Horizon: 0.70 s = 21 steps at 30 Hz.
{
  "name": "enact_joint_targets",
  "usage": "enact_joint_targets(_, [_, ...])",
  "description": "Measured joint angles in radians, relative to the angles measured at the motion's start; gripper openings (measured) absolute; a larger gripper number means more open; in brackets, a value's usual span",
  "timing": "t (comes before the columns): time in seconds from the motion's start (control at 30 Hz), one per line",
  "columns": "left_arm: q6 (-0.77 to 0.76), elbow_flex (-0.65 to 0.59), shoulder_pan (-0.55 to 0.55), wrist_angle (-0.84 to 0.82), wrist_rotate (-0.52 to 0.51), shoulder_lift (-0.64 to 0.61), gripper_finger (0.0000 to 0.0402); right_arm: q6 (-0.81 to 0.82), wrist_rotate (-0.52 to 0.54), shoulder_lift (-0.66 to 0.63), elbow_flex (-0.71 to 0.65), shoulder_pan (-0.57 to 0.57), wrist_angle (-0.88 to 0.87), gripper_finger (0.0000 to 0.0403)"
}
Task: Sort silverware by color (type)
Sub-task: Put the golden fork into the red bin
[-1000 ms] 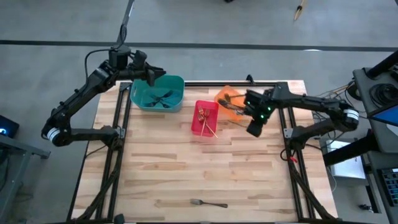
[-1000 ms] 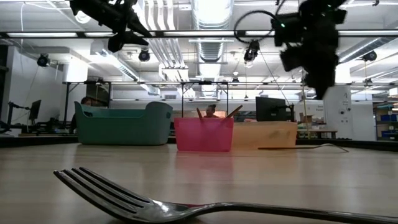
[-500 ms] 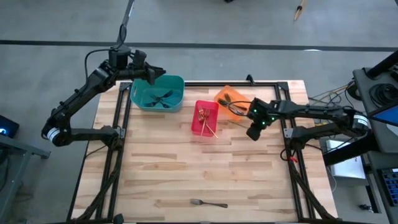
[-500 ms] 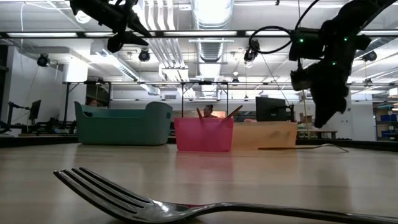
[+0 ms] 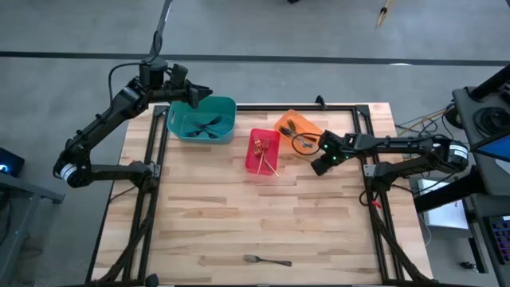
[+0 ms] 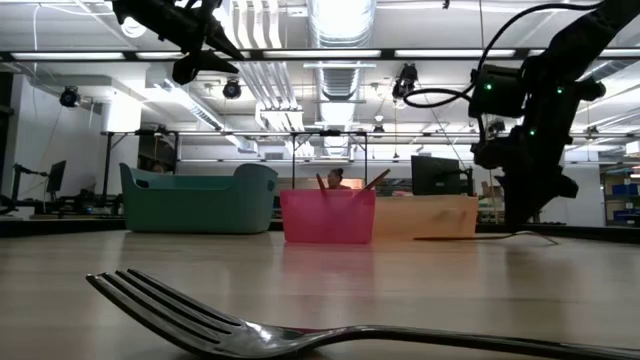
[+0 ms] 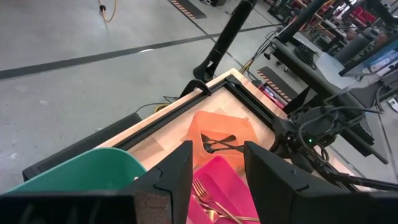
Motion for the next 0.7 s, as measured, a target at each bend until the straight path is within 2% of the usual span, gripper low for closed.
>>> enact_joint_targets(0.23, [0.000, 0.000, 0.000, 0.000, 0.000, 0.000, 0.0123, 0.037, -0.002, -0.001, -0.001, 0.000, 0.061, 0.0016])
enact_joint_targets(0.53, [0.003, 0.000, 0.000, 0.000, 0.000, 0.000, 0.0123, 0.013, -0.004, -0.001, -0.032, 0.000, 0.070, 0.0055])
enact_joint_targets(0.7, [0.003, 0.000, 0.000, 0.000, 0.000, 0.000, 0.0123, -0.025, -0.057, -0.001, -0.043, 0.010, 0.079, 0.0079])
